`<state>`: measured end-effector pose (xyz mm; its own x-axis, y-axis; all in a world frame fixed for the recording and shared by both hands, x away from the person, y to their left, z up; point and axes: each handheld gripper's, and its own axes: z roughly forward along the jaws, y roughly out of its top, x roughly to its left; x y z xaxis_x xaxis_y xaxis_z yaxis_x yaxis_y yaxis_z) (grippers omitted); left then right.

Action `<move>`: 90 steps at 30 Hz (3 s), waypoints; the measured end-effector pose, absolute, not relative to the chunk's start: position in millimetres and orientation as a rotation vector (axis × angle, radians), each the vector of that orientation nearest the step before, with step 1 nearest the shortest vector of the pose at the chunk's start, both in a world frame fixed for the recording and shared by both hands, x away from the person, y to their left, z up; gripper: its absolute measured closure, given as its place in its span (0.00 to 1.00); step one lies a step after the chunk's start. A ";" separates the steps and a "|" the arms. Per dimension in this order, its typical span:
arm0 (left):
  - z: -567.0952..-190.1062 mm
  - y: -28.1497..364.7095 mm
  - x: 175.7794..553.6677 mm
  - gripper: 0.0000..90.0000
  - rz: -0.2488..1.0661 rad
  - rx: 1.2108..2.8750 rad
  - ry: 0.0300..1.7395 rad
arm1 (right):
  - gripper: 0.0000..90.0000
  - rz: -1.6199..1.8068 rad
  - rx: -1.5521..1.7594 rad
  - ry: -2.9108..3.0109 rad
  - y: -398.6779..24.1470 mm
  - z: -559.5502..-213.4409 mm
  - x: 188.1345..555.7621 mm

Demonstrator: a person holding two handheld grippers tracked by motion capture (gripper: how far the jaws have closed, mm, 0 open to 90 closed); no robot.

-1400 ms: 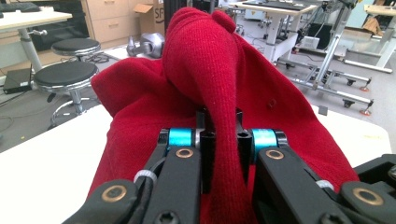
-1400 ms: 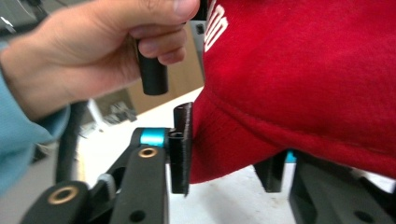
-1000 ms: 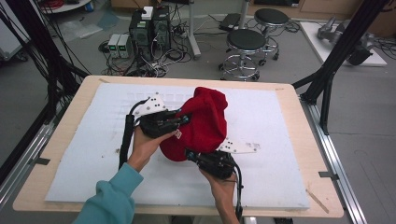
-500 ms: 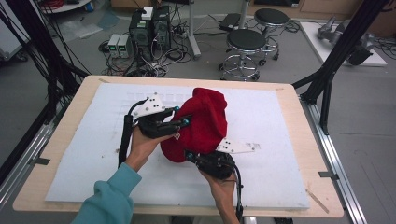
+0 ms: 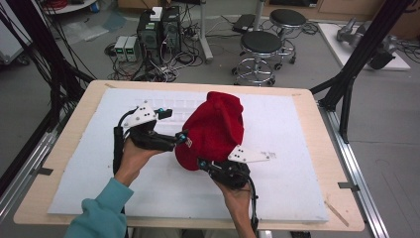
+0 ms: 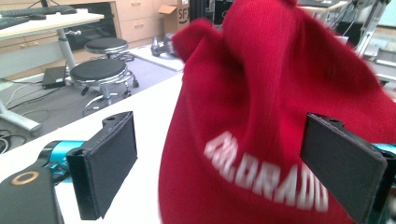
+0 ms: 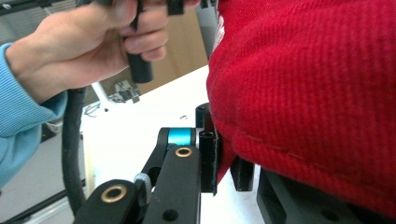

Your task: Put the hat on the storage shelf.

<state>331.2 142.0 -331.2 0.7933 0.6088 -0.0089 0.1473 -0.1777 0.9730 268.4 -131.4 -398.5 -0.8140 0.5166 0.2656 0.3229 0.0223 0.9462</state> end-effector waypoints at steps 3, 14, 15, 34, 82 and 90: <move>-340.1 158.5 325.0 0.14 0.479 1.787 0.575 | 0.93 1.881 0.878 2.112 -134.5 -393.8 269.7; -390.2 242.5 302.5 0.16 0.541 1.797 0.677 | 0.93 1.714 0.877 2.045 -151.4 -368.7 291.6; -396.0 251.5 300.2 0.16 0.542 1.789 0.696 | 0.93 1.706 0.874 2.037 -152.3 -367.2 294.3; -433.3 295.2 281.7 0.16 0.641 1.621 0.750 | 0.93 1.547 0.901 2.023 -136.3 -336.2 372.5; -452.1 303.0 272.9 0.16 0.723 1.504 0.790 | 0.92 1.324 1.032 2.098 -126.0 -379.9 419.6; -452.2 303.8 273.3 0.16 0.721 1.493 0.805 | 0.85 1.294 1.030 2.079 -125.4 -381.0 416.4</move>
<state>273.3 303.8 -452.2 0.5640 0.8256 -0.0186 0.0719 -0.0267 0.9971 416.4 -125.4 -381.0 -0.6011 0.7991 -0.0095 0.3444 0.2698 0.8992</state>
